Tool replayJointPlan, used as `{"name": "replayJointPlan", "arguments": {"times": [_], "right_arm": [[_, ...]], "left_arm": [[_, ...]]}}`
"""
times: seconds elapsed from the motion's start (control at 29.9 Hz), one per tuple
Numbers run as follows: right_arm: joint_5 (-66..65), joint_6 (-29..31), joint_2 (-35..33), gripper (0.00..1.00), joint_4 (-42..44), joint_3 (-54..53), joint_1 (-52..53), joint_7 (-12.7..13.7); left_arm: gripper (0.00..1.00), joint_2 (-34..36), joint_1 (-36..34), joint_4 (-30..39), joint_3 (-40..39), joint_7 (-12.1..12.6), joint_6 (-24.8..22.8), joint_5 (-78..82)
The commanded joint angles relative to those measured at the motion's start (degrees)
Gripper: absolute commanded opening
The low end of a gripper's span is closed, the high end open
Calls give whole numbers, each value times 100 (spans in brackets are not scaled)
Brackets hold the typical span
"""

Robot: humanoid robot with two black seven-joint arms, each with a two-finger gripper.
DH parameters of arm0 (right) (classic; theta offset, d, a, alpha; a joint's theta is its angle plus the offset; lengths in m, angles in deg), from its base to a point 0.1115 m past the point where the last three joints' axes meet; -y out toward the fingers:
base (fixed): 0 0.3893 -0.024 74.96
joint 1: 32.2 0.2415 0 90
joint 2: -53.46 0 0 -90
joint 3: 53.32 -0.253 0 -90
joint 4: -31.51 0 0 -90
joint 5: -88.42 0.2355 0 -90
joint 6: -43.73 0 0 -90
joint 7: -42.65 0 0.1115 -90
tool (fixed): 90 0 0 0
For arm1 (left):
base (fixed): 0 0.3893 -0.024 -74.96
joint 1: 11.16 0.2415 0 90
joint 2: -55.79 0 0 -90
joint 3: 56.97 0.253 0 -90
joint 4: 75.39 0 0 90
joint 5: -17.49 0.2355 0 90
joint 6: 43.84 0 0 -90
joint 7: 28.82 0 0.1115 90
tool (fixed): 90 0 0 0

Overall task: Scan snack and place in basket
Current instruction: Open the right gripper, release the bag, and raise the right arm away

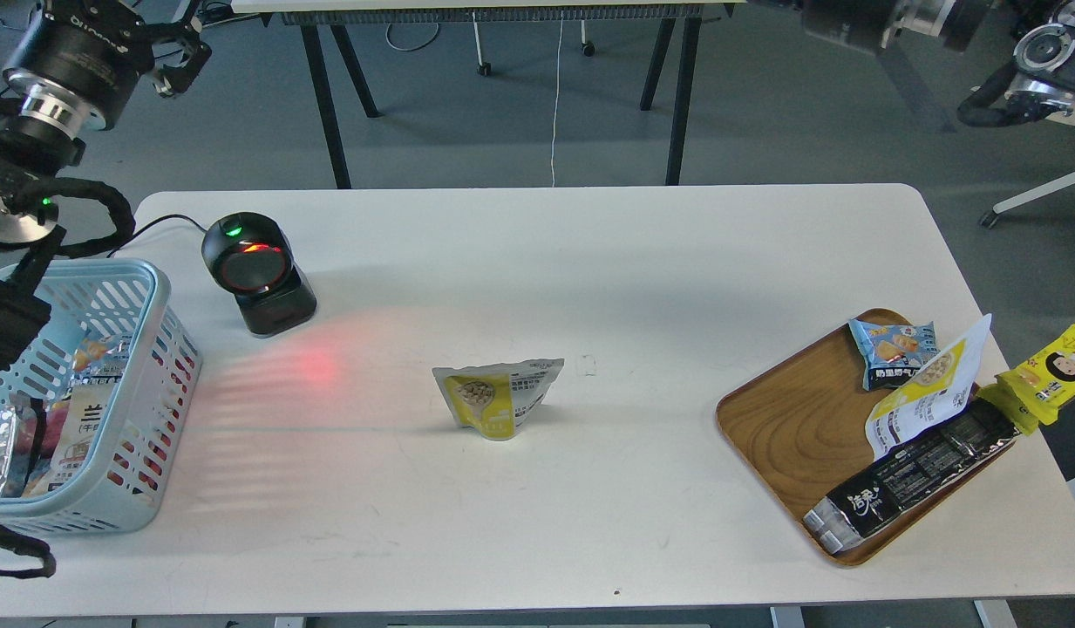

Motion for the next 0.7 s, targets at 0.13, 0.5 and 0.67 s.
{"name": "replayJointPlan", "arguments": {"times": [0.13, 0.5, 0.67], "right_arm": [[1667, 534, 68, 99, 1220, -1766, -1618, -1], [4130, 1841, 1245, 99, 3796, -2849, -2709, -1], [4210, 1841, 1623, 99, 4210, -3568, -2999, 100]], "left_arm": [[93, 627, -196, 1504, 94, -20, 0, 1929], [93, 891, -723, 3641, 217, -29, 0, 5042], [93, 637, -1013, 4397, 726, -55, 0, 6491]]}}
